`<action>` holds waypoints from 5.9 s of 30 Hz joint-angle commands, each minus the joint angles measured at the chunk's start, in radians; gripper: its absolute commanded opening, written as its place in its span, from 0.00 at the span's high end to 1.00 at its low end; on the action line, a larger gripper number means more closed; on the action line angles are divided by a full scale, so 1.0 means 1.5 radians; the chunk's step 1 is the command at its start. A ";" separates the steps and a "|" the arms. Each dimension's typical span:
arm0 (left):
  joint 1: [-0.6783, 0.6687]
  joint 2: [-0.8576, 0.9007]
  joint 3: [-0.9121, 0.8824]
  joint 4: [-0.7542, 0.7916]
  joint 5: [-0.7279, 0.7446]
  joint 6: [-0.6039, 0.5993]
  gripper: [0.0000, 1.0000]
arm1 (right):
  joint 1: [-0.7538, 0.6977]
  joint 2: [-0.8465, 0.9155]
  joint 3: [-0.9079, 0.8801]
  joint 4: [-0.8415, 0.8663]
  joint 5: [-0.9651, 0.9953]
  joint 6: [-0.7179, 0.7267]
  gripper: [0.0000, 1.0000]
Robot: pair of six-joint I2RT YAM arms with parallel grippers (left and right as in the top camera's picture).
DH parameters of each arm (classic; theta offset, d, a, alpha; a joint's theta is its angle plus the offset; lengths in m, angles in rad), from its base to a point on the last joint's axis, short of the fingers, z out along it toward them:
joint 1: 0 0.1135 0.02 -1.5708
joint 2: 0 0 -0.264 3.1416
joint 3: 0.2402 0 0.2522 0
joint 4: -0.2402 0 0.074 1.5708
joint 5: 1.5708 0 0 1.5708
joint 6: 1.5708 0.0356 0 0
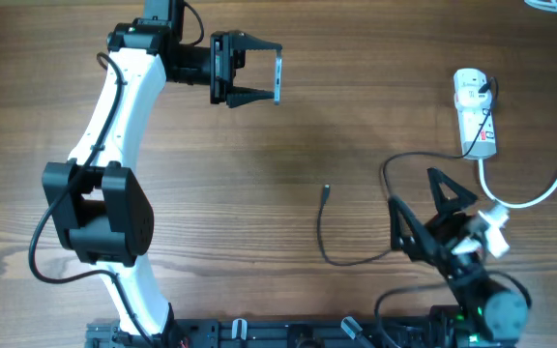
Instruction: Plug charger to phone and switch on socket
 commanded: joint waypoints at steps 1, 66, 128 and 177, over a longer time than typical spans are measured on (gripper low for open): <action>-0.002 -0.022 0.015 -0.001 0.037 0.006 0.37 | 0.002 0.000 0.058 0.017 -0.051 0.031 0.00; -0.026 -0.022 0.015 -0.001 -0.001 0.021 0.37 | 0.506 1.054 1.377 -1.218 0.519 -0.005 0.05; -0.036 -0.022 0.015 -0.001 0.022 0.021 0.40 | 0.533 1.224 1.430 -1.078 0.660 0.048 0.63; -0.036 -0.022 0.015 -0.001 0.022 -0.002 0.38 | 0.484 1.170 1.431 -1.103 0.580 0.859 0.96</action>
